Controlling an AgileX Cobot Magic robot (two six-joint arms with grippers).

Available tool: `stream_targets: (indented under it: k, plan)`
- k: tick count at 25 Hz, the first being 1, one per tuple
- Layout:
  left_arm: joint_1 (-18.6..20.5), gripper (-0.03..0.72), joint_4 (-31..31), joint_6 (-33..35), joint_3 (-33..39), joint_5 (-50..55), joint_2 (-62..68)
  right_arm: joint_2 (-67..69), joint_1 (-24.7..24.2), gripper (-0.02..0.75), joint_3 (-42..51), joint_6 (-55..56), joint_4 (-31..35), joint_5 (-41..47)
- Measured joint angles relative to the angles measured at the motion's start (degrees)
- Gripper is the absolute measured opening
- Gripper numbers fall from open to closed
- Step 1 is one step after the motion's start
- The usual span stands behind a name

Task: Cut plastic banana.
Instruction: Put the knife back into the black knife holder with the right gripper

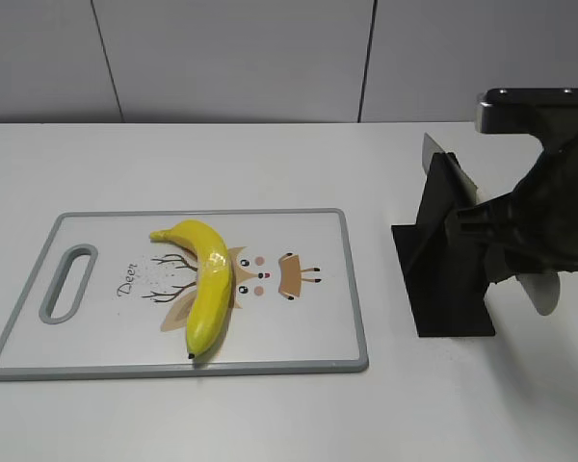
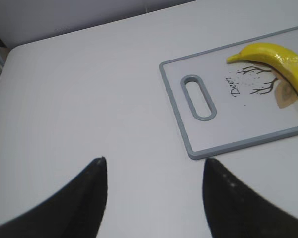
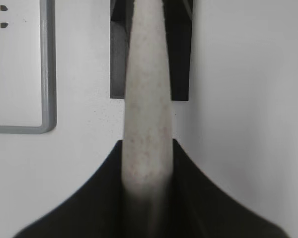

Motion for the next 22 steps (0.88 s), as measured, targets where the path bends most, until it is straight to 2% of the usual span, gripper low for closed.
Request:
stream_targets:
  k: [7,9,13,15,17,19,22]
  plan:
    - [10.56,0.546,0.29,0.00,0.00,-0.07,0.00,2.23,0.00,0.162,0.00,0.62,0.00,-2.70]
    - [13.15,0.534,0.34,0.00,0.00,-0.09,0.00,2.23,0.00,0.190,0.00,0.70,0.00,-4.14]
    - [16.14,0.514,0.40,0.00,0.00,-0.09,0.00,2.23,0.00,0.389,0.00,0.70,-0.05,-5.63]
    - [16.45,0.502,0.40,0.00,0.00,-0.09,0.00,2.23,0.00,0.501,0.00,0.23,-0.23,-5.57]
    - [16.59,0.486,0.40,0.00,0.00,-0.14,0.00,2.13,0.00,0.581,0.00,-1.52,-0.25,-5.46]
    - [16.59,0.468,0.40,0.00,0.00,-0.14,0.00,1.07,0.00,0.622,0.00,-5.44,0.79,-4.90]
    - [16.59,0.449,0.40,0.00,0.00,-0.14,0.00,-3.79,0.00,0.637,0.00,-13.51,4.15,-4.11]
